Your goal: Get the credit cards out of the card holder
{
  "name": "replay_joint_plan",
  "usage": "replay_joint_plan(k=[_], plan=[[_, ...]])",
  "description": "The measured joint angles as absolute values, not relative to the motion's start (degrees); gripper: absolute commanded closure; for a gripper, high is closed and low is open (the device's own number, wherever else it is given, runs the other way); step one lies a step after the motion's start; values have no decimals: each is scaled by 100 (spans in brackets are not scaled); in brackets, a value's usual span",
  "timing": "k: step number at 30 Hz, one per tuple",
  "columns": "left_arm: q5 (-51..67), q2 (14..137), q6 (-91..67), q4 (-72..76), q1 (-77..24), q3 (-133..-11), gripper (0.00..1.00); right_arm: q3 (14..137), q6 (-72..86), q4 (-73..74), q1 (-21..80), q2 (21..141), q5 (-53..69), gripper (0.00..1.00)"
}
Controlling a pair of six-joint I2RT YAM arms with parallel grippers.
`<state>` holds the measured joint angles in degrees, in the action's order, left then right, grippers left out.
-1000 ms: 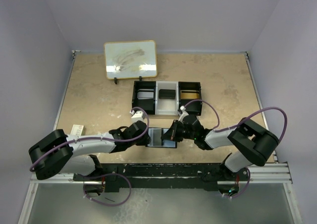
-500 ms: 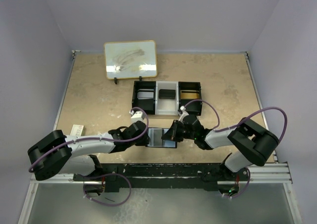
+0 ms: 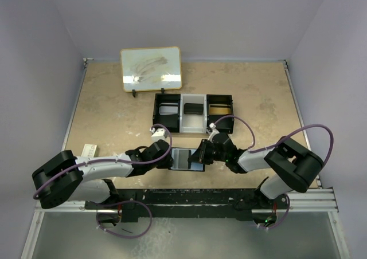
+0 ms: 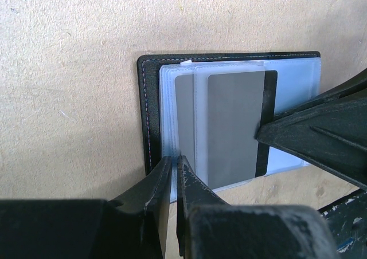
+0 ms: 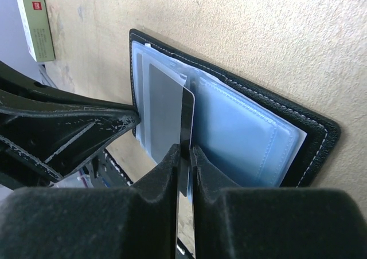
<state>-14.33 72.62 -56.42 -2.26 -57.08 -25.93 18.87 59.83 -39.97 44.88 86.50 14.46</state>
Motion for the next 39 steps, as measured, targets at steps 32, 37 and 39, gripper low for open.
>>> replay_joint_plan(k=[32,37,39], plan=[[-1260,8082,-5645,532,-5822,-3072,90,1780,6001,-4351,4416,8820,1632,86],[-1376,8003,-5645,464,-5865,-3028,91,1780,6007,-4370,4416,8818,1643,77],[-1402,7924,-5645,386,-5870,-2995,91,1780,6007,-4388,4416,8812,1647,76]])
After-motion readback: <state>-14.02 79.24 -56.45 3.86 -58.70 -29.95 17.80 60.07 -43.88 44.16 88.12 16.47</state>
